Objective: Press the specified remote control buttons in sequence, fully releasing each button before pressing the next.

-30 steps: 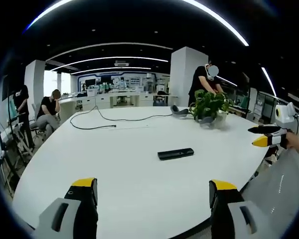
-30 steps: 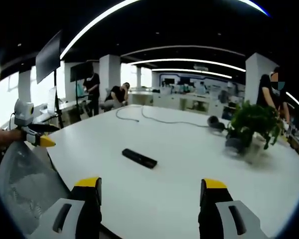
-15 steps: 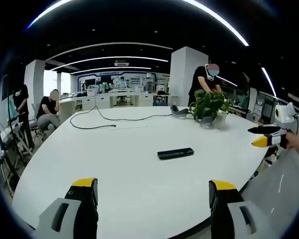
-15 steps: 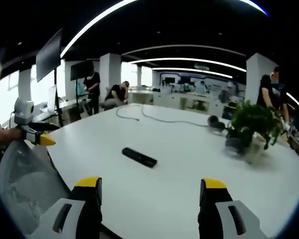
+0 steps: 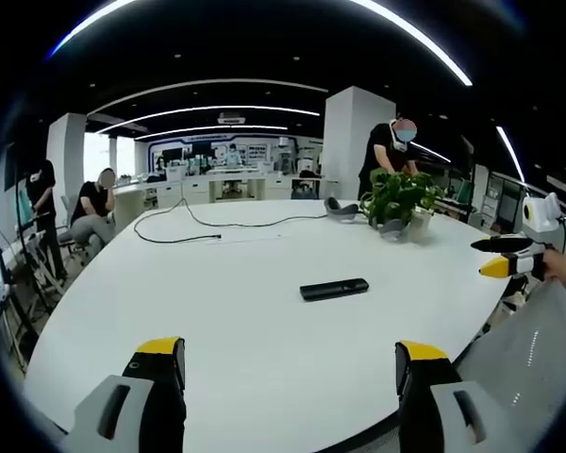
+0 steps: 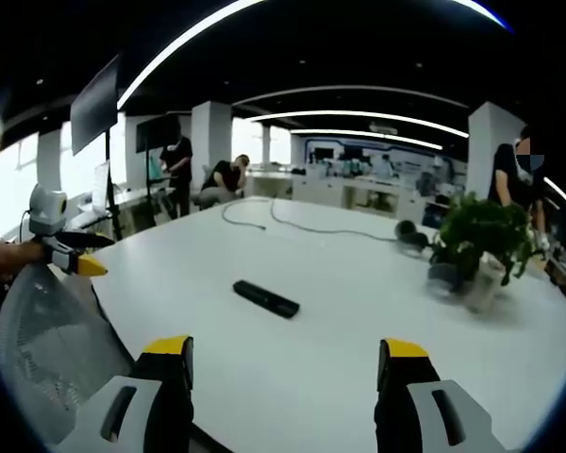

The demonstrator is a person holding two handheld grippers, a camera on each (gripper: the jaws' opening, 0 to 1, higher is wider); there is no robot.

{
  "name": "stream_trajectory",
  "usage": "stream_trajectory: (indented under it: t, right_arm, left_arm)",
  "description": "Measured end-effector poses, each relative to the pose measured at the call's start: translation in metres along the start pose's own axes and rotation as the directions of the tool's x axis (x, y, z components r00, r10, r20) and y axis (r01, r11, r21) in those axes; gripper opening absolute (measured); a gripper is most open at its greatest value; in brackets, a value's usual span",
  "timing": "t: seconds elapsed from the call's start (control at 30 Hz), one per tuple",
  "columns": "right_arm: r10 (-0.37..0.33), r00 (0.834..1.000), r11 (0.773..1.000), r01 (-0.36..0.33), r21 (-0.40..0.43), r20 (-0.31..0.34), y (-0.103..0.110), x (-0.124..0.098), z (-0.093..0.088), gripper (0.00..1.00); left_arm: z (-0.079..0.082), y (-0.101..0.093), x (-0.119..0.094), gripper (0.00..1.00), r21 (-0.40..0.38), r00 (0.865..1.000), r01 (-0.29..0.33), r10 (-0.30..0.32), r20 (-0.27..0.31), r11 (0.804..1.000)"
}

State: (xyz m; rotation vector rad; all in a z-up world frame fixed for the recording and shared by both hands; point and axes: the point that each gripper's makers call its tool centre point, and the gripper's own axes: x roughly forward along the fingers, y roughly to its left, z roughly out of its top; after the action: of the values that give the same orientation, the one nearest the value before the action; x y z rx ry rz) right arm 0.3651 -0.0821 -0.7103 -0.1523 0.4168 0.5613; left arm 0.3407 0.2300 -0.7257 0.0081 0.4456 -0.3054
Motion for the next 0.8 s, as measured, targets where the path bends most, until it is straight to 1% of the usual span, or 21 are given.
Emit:
stream_trajectory:
  t: [0.07,0.13,0.27,0.4,0.57,0.6,0.7,0.8]
  right_arm:
    - [-0.004,1.0,1.0,0.004,-0.014,-0.02,-0.001,0.0,-0.004,0.79]
    - [-0.009,1.0,1.0,0.008,-0.024,-0.025,-0.001,0.0,-0.004,0.78]
    - [-0.018,1.0,1.0,0.018,-0.017,-0.02,-0.003,-0.001,-0.003,0.79]
    - [-0.02,0.999,0.999,0.019,-0.029,-0.041,-0.002,0.0,-0.006,0.78]
    - [-0.002,0.998,1.0,0.0,-0.023,-0.067,0.001,0.001,-0.012,0.78]
    - [-0.001,0.997,1.0,-0.001,-0.03,-0.076,0.002,0.001,-0.013,0.78]
    - [-0.023,0.99,0.992,0.006,-0.124,-0.137,0.0,0.003,-0.02,0.8]
    - [-0.003,0.992,0.993,-0.013,-0.121,-0.127,0.001,0.006,-0.019,0.79]
  left_arm:
    - [0.0,0.0,0.0,0.97,0.001,1.0,-0.004,0.004,-0.001,1.0]
    - [-0.002,0.001,-0.001,0.97,0.003,1.0,-0.011,0.011,-0.006,1.0]
    - [-0.006,0.004,-0.001,0.97,0.013,0.999,-0.026,0.026,-0.03,1.0]
    - [-0.009,0.003,0.001,0.97,0.023,0.998,-0.017,0.018,-0.056,1.0]
    - [-0.01,0.0,0.001,0.97,0.023,0.998,-0.011,0.012,-0.057,1.0]
    - [-0.01,0.0,0.0,0.97,0.024,0.998,-0.011,0.012,-0.055,1.0]
    - [-0.011,0.003,0.001,0.97,0.032,0.998,-0.02,0.022,-0.062,0.999]
    - [-0.01,0.008,0.002,0.97,0.054,0.997,-0.043,0.047,-0.067,0.998]
